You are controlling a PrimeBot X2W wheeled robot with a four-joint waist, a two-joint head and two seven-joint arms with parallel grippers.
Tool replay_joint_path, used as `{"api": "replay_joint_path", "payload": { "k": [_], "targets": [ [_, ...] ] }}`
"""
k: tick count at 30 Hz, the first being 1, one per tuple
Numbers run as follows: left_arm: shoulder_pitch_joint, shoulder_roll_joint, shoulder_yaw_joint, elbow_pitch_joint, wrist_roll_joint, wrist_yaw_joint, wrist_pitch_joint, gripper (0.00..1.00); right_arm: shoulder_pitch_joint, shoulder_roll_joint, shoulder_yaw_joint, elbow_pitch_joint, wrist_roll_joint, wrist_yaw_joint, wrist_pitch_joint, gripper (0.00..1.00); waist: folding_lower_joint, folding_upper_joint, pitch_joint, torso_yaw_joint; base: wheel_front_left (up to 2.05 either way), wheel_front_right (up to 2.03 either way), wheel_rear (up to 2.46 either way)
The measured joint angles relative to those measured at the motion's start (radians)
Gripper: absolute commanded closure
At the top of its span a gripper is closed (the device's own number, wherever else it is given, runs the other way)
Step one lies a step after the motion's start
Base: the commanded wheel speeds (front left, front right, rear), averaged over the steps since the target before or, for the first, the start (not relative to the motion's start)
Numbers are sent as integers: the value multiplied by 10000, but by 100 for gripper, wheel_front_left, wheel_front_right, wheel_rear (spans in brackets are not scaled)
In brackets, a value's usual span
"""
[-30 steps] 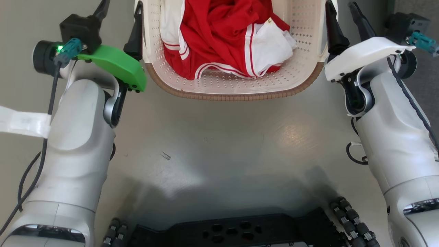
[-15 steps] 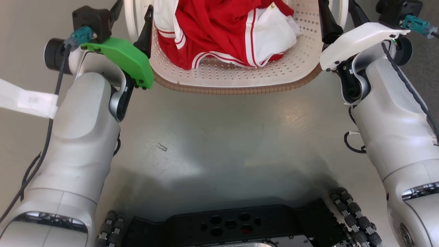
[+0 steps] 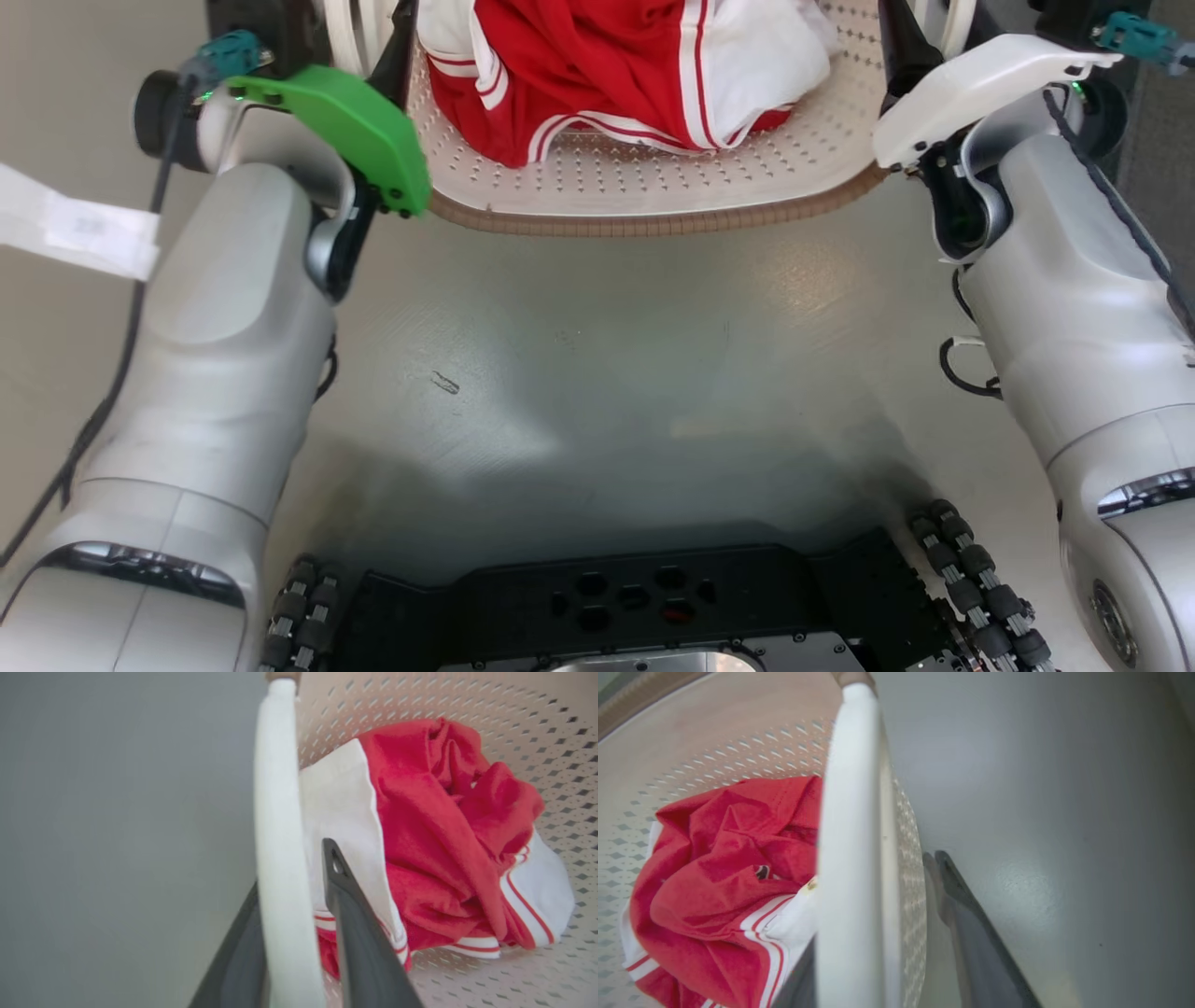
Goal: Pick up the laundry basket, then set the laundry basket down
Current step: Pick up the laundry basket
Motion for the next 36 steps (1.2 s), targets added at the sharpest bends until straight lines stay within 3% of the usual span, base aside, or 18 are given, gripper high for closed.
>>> {"api": "replay_joint_path", "payload": {
  "k": [24,36],
  "targets": [
    [-265,-59,-1018,702,-1206,94,-224,100,-148,146,476,554,477,-2,-25,100,0,0,-672,71,0,0,0],
    [364,-10,-1749,846,-2278,104,-207,100,173,140,1110,1250,807,-2,-25,100,0,0,-1812,83,0,0,0]
  ]
}}
